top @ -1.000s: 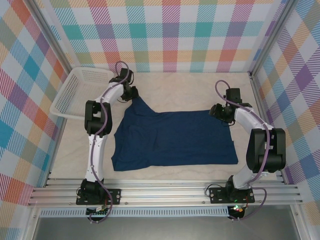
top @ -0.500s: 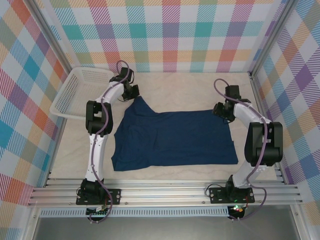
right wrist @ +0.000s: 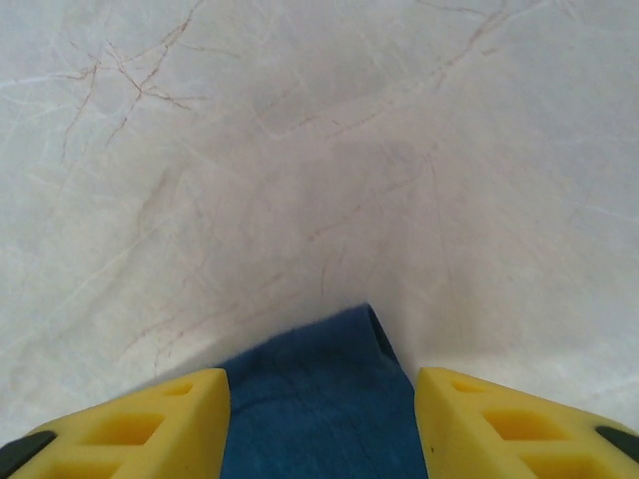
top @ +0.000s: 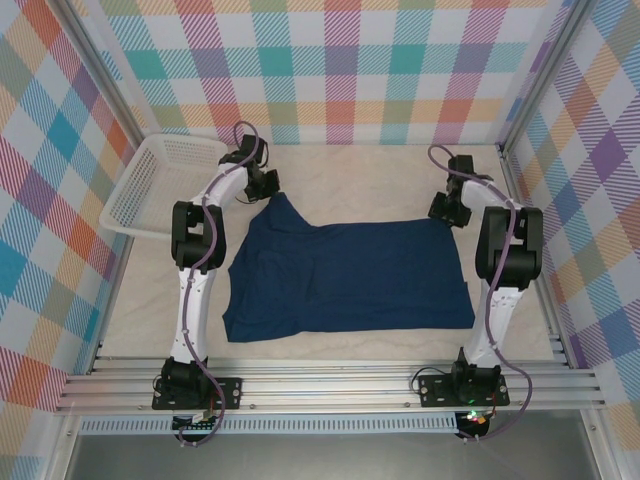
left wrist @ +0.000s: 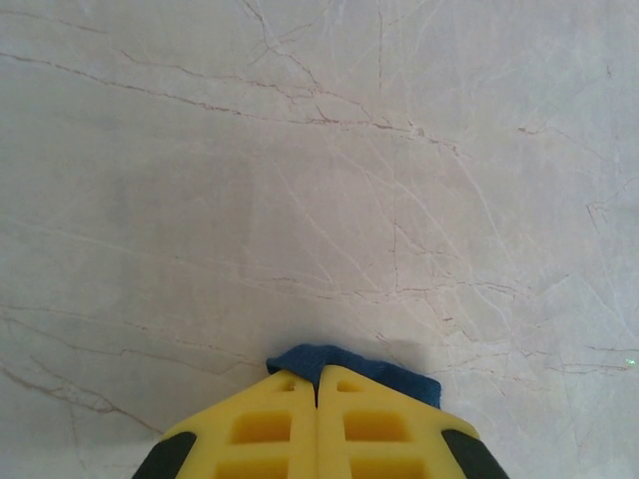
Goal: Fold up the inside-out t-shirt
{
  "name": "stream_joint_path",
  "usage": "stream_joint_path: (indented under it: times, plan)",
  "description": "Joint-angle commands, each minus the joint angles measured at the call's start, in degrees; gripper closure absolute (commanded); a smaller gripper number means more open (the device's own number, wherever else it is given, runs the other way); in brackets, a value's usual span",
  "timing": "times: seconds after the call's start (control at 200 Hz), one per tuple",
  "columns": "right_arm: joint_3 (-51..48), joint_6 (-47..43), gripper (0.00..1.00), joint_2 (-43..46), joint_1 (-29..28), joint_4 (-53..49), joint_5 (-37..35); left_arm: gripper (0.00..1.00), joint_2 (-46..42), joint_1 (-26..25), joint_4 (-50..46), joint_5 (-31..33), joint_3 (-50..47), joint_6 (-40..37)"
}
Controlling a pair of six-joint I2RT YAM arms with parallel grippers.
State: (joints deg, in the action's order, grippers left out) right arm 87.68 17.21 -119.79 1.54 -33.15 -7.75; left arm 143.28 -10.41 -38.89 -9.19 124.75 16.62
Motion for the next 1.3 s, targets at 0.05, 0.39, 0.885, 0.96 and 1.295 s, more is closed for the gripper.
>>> stream_joint_path:
  times: [0.05, 0.39, 0.885, 0.96, 1.295]
  plan:
    - [3.80, 0.54, 0.55, -2.98, 0.12, -3.28, 0.28, 1.00, -3.71, -0.23, -0.50, -0.91, -0.87, -1.08]
    - [6.79, -0.27, 0.77, -4.78, 0.14, -5.00, 0.98, 1.00, -4.20, -0.22, -0.63, -0.96, -1.00, -1.50]
    - [3.60, -3.75, 0.93, 3.66, 0.13, -3.68, 3.68, 1.00, -18.56, -0.18, -2.13, -3.00, -6.91, -1.42]
    - [2.24, -4.20, 0.95, 5.68, 0.20, -3.86, 3.97, 1.00, -23.10, -0.13, -1.07, -3.10, -11.26, -0.70]
    - [-7.07, -5.15, 0.96, 16.33, 0.13, -4.73, 5.85, 1.00, -43.51, -0.19, 4.59, -5.12, -33.00, 5.80]
